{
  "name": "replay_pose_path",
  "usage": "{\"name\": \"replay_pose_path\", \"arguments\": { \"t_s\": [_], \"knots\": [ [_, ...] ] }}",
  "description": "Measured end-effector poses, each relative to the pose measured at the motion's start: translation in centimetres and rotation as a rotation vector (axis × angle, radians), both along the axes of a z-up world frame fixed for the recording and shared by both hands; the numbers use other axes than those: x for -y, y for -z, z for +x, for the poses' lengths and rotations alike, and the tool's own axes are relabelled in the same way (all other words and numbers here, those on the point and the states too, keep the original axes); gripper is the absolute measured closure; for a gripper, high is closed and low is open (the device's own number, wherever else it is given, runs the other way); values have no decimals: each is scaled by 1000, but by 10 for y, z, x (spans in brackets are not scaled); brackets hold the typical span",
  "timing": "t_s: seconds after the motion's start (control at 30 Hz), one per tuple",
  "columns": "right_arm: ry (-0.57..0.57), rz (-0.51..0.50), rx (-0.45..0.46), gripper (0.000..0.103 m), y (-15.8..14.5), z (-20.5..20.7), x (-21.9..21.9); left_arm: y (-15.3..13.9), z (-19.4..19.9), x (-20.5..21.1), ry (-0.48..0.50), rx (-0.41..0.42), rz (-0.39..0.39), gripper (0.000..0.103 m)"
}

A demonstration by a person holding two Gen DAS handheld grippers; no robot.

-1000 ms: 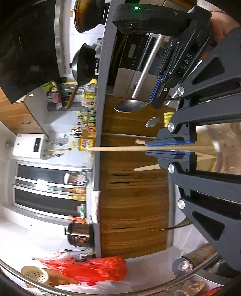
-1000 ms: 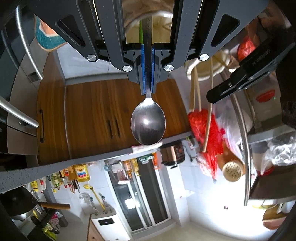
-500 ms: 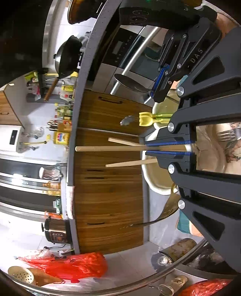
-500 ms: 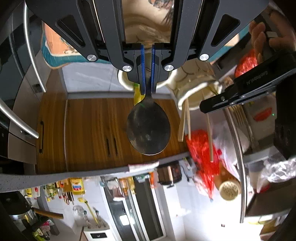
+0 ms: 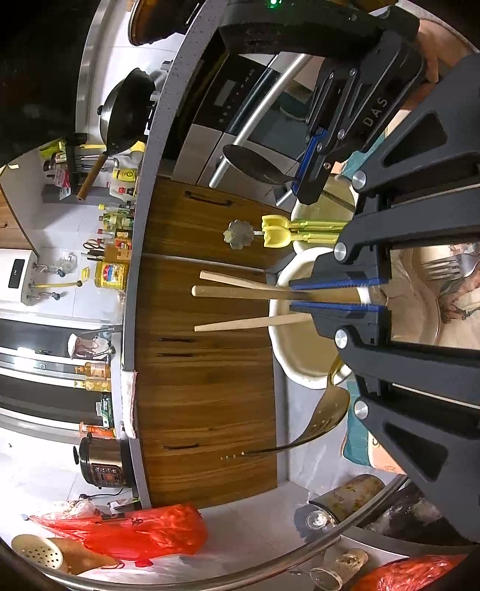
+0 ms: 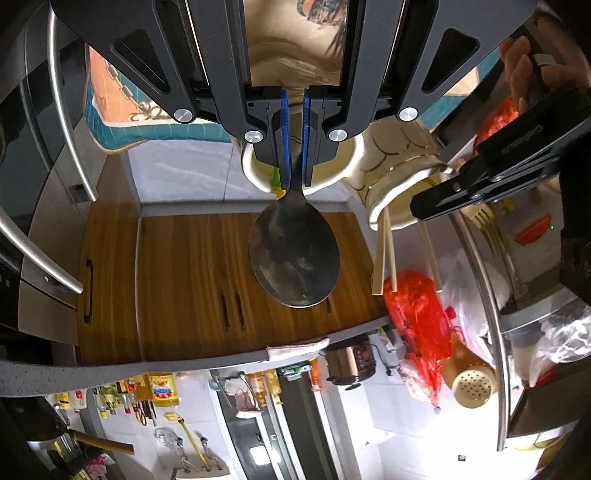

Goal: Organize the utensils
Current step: 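Drop chopstick into tall cup with left tool while right tool drops spoon into short cup, then open both tools and pull them back from the holder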

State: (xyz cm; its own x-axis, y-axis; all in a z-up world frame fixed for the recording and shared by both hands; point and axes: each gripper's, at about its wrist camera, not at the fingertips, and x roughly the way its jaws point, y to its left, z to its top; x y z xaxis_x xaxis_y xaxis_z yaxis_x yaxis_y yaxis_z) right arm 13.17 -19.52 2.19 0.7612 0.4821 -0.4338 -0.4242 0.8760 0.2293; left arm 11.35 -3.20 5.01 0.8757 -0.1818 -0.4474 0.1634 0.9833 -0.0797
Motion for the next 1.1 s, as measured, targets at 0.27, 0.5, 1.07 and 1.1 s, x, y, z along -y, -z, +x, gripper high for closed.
{"name": "replay_pose_path", "arguments": {
  "t_s": [0.27,0.5,1.07,1.1],
  "knots": [
    [22,12,-12,76,-5,0,6,-8,-17,1,10,12,-5,69],
    [34,16,-18,46,-9,-2,10,-17,-39,-3,5,40,-4,45],
    [60,50,27,9,-37,-21,31,-35,-89,-37,-31,45,-8,13],
    [62,48,32,8,-38,-24,32,-34,-92,-40,-40,43,-1,11]
  ]
}}
